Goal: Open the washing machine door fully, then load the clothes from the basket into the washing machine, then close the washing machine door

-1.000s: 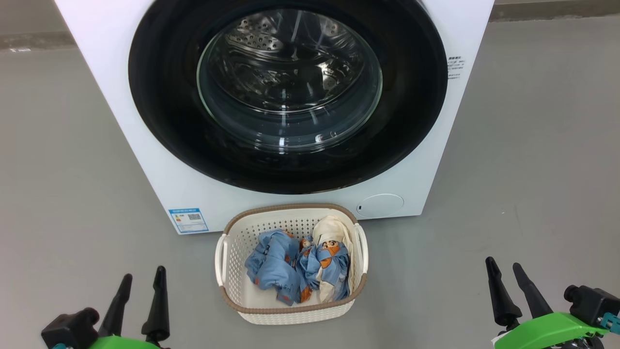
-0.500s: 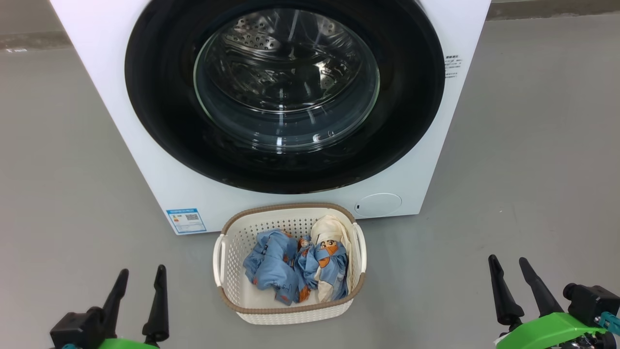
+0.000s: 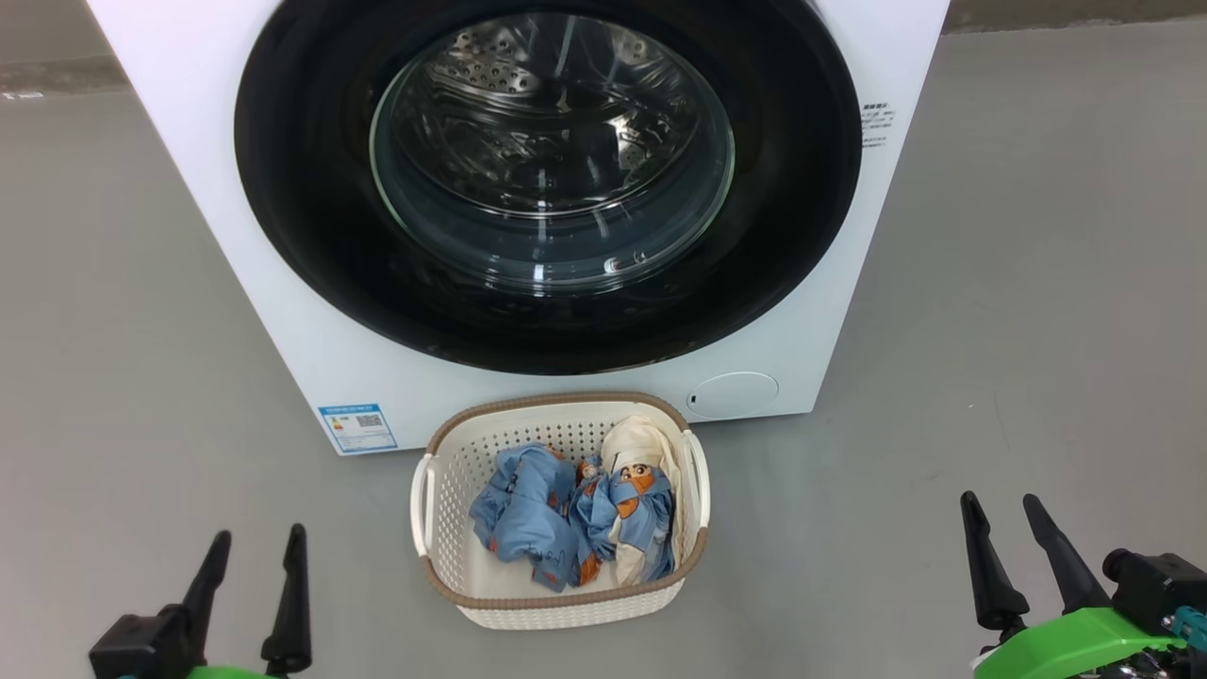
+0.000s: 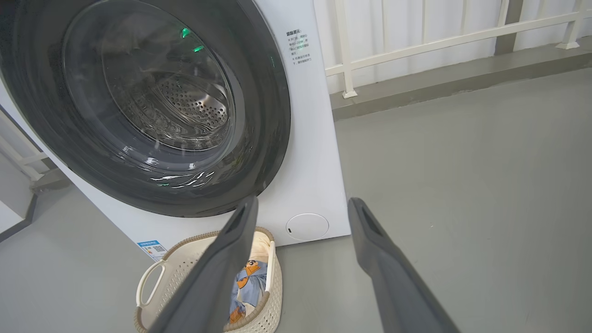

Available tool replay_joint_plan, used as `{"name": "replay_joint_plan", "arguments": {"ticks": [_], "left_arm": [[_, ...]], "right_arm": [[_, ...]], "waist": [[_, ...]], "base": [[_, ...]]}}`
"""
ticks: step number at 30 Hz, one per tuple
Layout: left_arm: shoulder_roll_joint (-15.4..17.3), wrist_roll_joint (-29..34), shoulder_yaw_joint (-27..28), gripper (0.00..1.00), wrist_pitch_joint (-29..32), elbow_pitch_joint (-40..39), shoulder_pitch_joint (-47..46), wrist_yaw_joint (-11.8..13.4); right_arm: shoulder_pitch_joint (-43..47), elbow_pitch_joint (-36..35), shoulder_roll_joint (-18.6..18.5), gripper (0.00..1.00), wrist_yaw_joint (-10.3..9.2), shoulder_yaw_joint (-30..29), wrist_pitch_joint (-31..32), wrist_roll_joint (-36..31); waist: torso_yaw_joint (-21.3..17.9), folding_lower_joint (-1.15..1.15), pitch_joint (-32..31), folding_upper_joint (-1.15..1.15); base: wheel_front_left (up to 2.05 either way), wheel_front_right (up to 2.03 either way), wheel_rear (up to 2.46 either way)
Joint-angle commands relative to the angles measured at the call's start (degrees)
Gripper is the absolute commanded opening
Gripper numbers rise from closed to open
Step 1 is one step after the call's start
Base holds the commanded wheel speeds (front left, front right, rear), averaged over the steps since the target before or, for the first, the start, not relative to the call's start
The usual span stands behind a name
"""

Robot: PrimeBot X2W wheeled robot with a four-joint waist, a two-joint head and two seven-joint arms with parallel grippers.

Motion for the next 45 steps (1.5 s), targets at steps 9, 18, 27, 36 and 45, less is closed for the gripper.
{"name": "replay_joint_plan", "arguments": {"ticks": [9, 18, 27, 36, 45], "left_arm": [[1.66, -0.79, 3.13, 1.00, -0.59, 0.61, -1.02, -0.09], [0.98, 1.41, 3.37, 1.00, -0.59, -1.00, -1.36, -0.09], [0.71, 1.88, 3.09, 1.00, -0.59, -1.57, -1.71, -0.09], [0.69, 1.48, 3.18, 1.00, -0.59, -1.67, -2.28, -0.09], [0.49, 1.27, 3.35, 1.00, -0.59, -1.62, -2.82, -0.09]], "right_arm": [[-0.74, -1.67, -0.73, 1.00, 0.09, 0.55, -0.75, -0.48], [-1.12, -2.02, -0.37, 1.00, 0.09, 1.25, -0.59, -0.45], [-1.73, -2.10, 0.01, 1.00, 0.09, 1.31, -0.73, -0.62], [-2.11, -2.08, 0.39, 1.00, 0.09, 1.50, -0.88, -0.79], [-2.55, -1.93, 0.56, 1.00, 0.09, 1.62, -1.05, -0.62]], "waist": [[-0.04, 0.00, -0.39, 0.00], [0.29, 0.00, 0.42, 0.00], [0.61, 0.00, 1.43, 0.00], [0.61, 0.00, 2.13, 0.00], [0.38, 0.00, 2.41, 0.00]], "base": [[0.00, 0.00, 0.00], [0.16, 0.16, -0.32], [0.83, 0.83, -1.67], [1.23, 1.23, -2.46], [1.23, 1.23, -2.46]]}}
